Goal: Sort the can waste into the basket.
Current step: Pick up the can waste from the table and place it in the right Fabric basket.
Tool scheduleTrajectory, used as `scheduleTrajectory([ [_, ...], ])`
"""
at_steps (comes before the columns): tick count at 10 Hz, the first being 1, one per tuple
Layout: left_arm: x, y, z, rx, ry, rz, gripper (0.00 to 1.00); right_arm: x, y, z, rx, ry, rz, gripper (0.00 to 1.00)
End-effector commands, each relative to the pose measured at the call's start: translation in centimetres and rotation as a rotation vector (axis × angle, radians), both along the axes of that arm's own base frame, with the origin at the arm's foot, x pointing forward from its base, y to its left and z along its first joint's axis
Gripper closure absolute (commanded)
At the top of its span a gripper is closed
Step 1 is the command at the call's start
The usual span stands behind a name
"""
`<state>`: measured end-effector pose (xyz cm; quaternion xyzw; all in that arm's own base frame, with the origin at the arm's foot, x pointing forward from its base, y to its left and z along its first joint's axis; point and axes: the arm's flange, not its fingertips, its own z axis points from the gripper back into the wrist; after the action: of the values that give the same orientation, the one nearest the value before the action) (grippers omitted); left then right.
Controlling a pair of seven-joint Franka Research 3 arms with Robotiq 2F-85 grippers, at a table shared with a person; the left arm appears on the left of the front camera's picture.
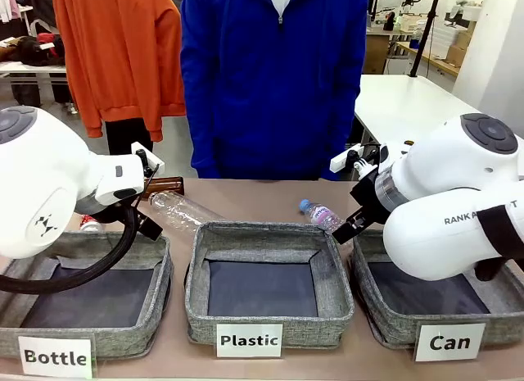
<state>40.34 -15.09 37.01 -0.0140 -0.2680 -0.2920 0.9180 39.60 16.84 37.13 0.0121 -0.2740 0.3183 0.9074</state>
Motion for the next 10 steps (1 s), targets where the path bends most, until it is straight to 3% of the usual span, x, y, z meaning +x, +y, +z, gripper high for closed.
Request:
scheduleTrajectory([
  [1,0.00,0.00,0.01,0.000,0.000,0.000,0.00,0.00,-0.01,0.00,0.001,0.000,-0.001,0.00],
  [10,0.00,0.00,0.01,0.000,0.000,0.000,0.00,0.00,-0.01,0.00,0.001,0.000,-0.001,0.00],
])
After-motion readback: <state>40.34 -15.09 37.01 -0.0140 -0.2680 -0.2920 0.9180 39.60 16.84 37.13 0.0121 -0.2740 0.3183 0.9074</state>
